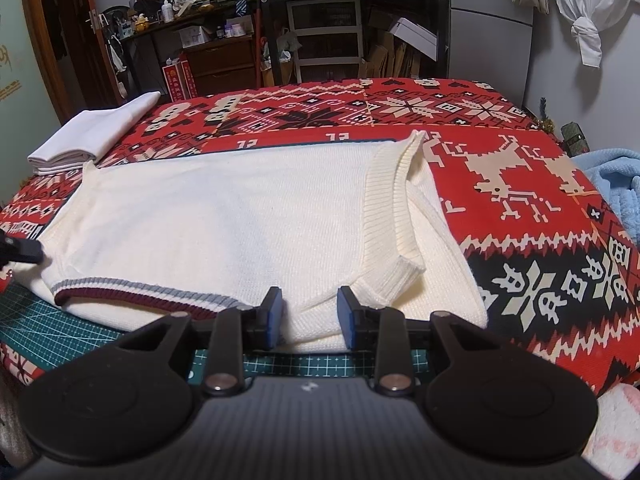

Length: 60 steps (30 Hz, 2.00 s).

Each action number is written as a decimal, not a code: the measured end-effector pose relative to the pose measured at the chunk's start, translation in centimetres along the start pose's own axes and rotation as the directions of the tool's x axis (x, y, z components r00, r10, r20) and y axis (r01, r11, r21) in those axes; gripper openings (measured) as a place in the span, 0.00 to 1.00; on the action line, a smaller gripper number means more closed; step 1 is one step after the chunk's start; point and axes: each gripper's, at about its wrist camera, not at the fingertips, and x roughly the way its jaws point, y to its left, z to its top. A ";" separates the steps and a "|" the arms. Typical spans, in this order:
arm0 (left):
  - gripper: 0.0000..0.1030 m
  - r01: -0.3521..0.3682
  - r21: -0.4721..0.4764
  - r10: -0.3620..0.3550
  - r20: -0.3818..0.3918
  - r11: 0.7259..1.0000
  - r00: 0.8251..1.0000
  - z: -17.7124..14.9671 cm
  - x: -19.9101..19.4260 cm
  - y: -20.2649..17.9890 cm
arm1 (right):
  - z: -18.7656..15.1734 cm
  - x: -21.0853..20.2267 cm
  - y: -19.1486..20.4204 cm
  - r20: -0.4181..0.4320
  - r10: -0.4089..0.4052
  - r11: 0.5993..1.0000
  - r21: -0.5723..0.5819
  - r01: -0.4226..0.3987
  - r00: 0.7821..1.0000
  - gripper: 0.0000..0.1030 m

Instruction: Fold clothes

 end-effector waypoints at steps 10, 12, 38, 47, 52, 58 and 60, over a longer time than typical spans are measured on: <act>0.02 -0.051 -0.087 0.055 0.040 0.995 0.998 -0.3 -2.0 2.6 | 0.0 0.0 -0.1 0.000 0.005 1.000 0.002 -0.005 1.000 0.33; 0.04 0.004 -0.086 0.003 0.077 0.996 0.997 -0.3 -2.8 2.6 | 0.0 0.0 -0.1 0.000 0.007 1.000 0.003 -0.007 1.000 0.33; 0.06 -0.041 0.022 0.038 0.109 0.999 0.993 -0.4 -2.4 0.7 | -0.1 -0.1 -0.2 0.004 0.018 1.000 0.006 -0.018 1.000 0.35; 0.06 0.052 0.098 -0.054 0.018 0.994 0.998 -0.2 1.1 -2.1 | -0.1 0.0 -0.1 0.004 0.018 1.000 -0.002 -0.018 1.000 0.39; 0.03 -0.043 0.216 0.048 -0.019 0.976 0.999 -1.3 3.0 -3.9 | -0.1 0.0 -0.2 0.005 0.020 1.000 -0.004 -0.020 1.000 0.39; 0.03 -0.106 0.273 0.111 -0.006 0.956 0.994 -2.5 1.8 -3.8 | -0.2 0.0 -0.1 0.006 0.031 1.000 -0.006 -0.031 1.000 0.43; 0.03 -0.132 0.302 0.136 0.006 0.944 0.991 -2.8 1.6 -4.2 | -0.3 -0.1 0.1 0.005 0.039 0.999 -0.013 -0.039 0.999 0.50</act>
